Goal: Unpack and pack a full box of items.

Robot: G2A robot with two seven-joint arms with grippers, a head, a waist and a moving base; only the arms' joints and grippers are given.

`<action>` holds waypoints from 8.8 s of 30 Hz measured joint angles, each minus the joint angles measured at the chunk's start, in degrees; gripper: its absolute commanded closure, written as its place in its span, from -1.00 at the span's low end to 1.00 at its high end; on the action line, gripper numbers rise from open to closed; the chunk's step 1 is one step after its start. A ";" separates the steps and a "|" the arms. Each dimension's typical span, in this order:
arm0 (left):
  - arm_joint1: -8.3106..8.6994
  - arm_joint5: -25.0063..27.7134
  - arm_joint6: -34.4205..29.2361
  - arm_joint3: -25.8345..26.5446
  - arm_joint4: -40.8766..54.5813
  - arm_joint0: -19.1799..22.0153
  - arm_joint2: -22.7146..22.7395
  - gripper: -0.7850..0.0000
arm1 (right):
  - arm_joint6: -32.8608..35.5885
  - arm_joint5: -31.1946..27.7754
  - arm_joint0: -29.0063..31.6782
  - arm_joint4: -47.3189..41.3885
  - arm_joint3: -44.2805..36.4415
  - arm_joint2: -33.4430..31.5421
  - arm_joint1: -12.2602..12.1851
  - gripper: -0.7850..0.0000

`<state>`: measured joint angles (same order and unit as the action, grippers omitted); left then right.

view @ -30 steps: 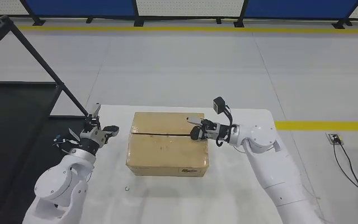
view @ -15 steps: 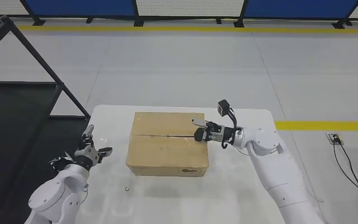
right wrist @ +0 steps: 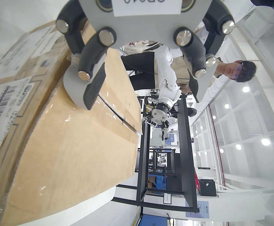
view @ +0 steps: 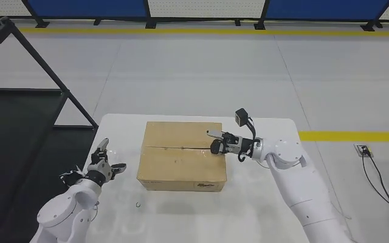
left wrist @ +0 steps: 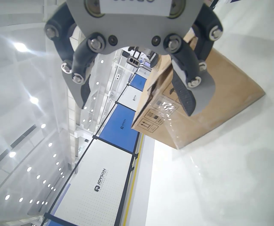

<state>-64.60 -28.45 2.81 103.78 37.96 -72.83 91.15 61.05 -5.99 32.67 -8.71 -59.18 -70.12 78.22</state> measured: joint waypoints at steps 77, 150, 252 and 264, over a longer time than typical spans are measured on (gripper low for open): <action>-6.33 28.87 6.21 -21.52 4.27 16.59 -5.74 -1.00 | -7.25 2.49 0.33 -1.26 -4.71 4.19 -1.88 -1.00; -8.70 24.85 5.89 9.45 -8.64 13.66 -12.03 -1.00 | -9.72 6.62 0.93 -2.52 -5.83 5.23 -3.04 -1.00; -18.27 18.60 2.28 -1.45 -27.07 23.89 -32.52 -1.00 | -12.35 1.43 18.74 -8.74 -20.04 -11.62 -10.02 -1.00; -14.85 19.81 -4.87 15.14 -26.14 8.06 -3.97 -1.00 | -6.57 0.34 20.84 -5.28 -20.91 -14.84 -11.65 -1.00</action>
<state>-79.45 -8.64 -2.07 118.92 11.82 -64.77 87.18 54.48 -5.65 53.51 -13.99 -80.10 -84.96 66.57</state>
